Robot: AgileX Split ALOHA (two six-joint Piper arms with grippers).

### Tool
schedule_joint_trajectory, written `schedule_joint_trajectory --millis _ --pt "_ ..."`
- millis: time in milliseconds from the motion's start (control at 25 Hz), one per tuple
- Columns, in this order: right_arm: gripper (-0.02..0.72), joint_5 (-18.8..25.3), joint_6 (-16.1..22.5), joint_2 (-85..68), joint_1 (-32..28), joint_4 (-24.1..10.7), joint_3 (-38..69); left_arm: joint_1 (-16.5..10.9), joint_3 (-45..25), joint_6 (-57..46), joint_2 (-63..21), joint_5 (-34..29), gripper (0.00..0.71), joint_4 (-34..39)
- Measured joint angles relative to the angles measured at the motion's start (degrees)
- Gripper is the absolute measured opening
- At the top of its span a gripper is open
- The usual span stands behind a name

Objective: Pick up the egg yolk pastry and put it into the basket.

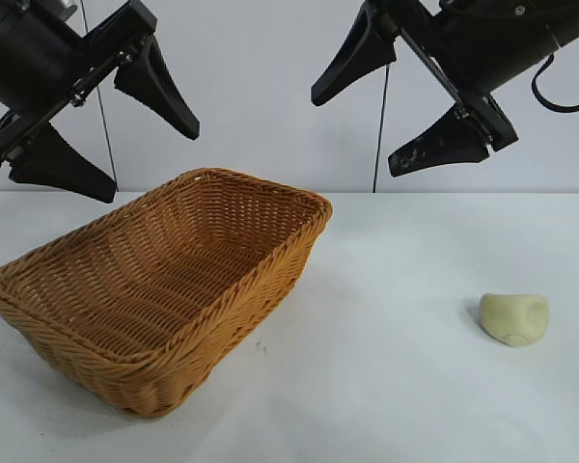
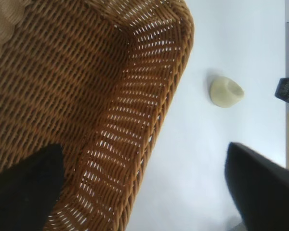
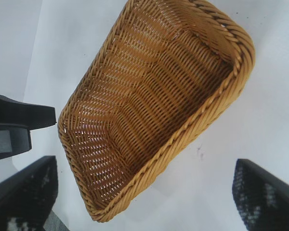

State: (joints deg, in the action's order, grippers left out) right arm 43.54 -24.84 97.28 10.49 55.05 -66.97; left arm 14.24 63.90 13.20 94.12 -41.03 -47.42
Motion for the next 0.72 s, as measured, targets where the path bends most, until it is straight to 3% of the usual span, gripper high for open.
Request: schedule_joint_trajectory --millis 560,720 --pt "0.678 0.0 0.0 0.0 0.0 0.0 0.0 0.0 0.0 0.0 0.0 0.3 0.696 0.0" --pt "0.678 0.0 0.0 0.0 0.0 0.0 0.0 -1.2 0.0 0.0 0.0 -0.8 0.696 -0.1"
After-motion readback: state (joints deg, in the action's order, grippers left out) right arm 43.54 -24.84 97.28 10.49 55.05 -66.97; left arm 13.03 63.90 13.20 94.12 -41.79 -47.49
